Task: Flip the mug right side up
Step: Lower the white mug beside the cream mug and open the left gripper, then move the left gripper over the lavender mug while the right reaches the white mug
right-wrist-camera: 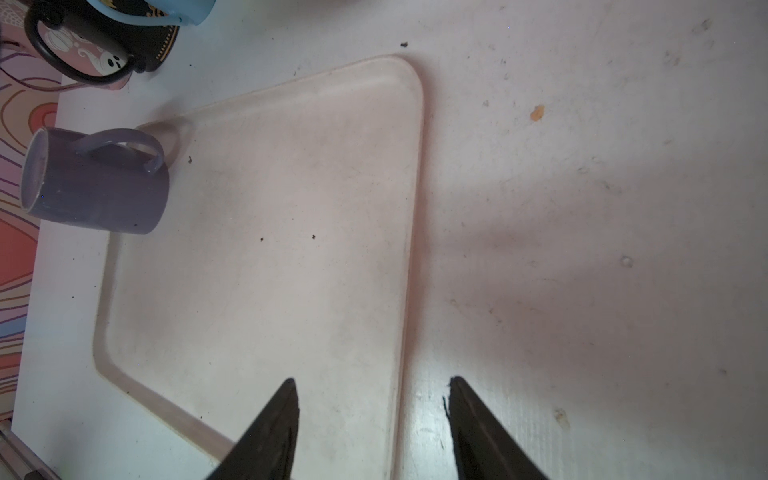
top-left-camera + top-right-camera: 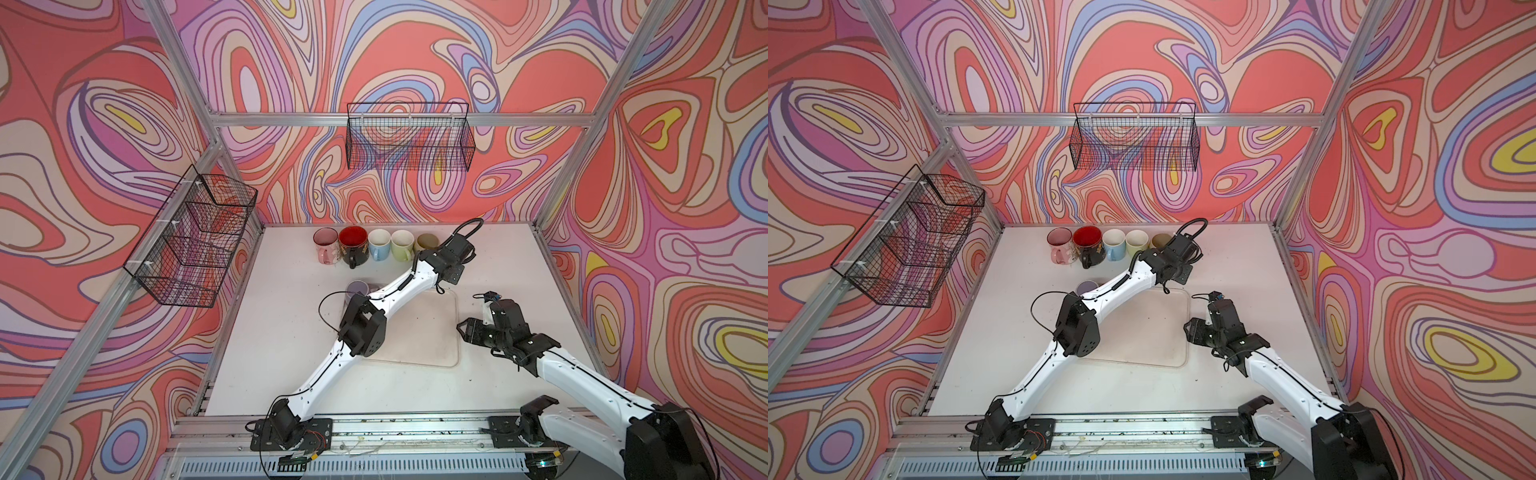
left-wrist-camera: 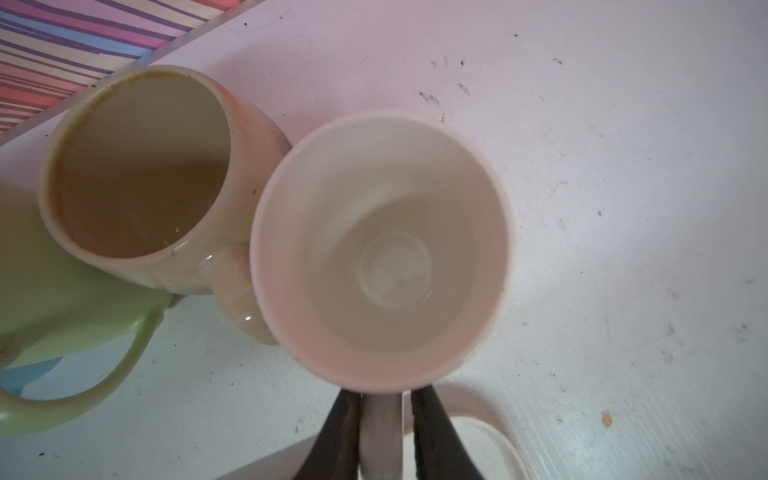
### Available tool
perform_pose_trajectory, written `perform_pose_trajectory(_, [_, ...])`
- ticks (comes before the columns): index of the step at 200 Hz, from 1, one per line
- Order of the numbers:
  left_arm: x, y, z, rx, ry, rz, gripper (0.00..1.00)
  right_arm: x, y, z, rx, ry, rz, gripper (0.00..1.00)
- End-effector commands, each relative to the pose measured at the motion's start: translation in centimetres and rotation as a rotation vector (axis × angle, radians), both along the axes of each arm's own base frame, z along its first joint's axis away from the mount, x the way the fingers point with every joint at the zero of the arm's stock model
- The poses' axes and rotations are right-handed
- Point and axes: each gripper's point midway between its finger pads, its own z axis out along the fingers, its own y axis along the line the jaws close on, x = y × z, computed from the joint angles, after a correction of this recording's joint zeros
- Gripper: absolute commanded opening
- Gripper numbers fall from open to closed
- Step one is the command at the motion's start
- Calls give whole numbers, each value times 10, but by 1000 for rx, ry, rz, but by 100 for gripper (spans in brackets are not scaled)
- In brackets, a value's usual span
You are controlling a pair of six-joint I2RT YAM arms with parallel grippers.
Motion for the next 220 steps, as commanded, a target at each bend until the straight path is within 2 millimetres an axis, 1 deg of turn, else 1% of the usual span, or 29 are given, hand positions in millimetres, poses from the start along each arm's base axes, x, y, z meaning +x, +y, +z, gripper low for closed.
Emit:
perform_pose_trajectory(1, [4, -5, 20, -42, -39, 8, 26, -2, -1, -4, -5, 2, 5, 59])
perform_pose_trajectory(21, [4, -6, 19, -42, -36, 8, 29, -1, -1, -4, -4, 2, 4, 59])
perform_pose_trajectory(49, [4, -5, 21, -46, -34, 7, 36, -1, -1, -4, -4, 1, 4, 59])
perform_pose_trajectory(72, [1, -7, 26, -58, -34, -1, 46, -1, -1, -4, -6, 2, 1, 59])
perform_pose_trajectory(82, [1, -6, 33, -70, -40, -2, 49, -1, -2, -2, -5, 1, -1, 59])
perform_pose_trajectory(99, [-1, -6, 45, -90, -51, -6, 59, 0, -2, 4, 1, -10, -9, 60])
perform_pose_trajectory(119, [-4, -4, 68, -120, -79, -5, 66, 1, -3, 13, 5, -25, -22, 60])
perform_pose_trajectory(132, [-6, 1, 85, -136, -98, -2, 68, 2, -5, 17, 0, -30, -31, 59])
perform_pose_trajectory(142, [-8, 6, 99, -148, -117, 6, 70, 3, -6, 21, -7, -31, -38, 60])
perform_pose_trajectory(151, [-11, 11, 117, -168, -141, 10, 71, 4, -8, 25, -14, -31, -49, 59])
perform_pose_trajectory(169, [-21, 24, 148, -202, -183, 14, 73, 9, -13, 34, -29, -36, -87, 59])
perform_pose_trajectory(193, [-39, 50, 182, -230, -224, 32, 74, 21, -20, 52, -54, -49, -145, 59])
perform_pose_trajectory(208, [-54, 71, 194, -235, -234, 54, 75, 32, -21, 62, -66, -47, -180, 58])
perform_pose_trajectory(211, [-57, 75, 192, -230, -231, 58, 75, 34, -21, 62, -69, -43, -186, 58])
perform_pose_trajectory(213, [-59, 78, 196, -234, -235, 61, 75, 36, -21, 64, -70, -44, -191, 58])
perform_pose_trajectory(220, [-67, 89, 197, -230, -232, 73, 76, 43, -21, 68, -76, -44, -209, 58])
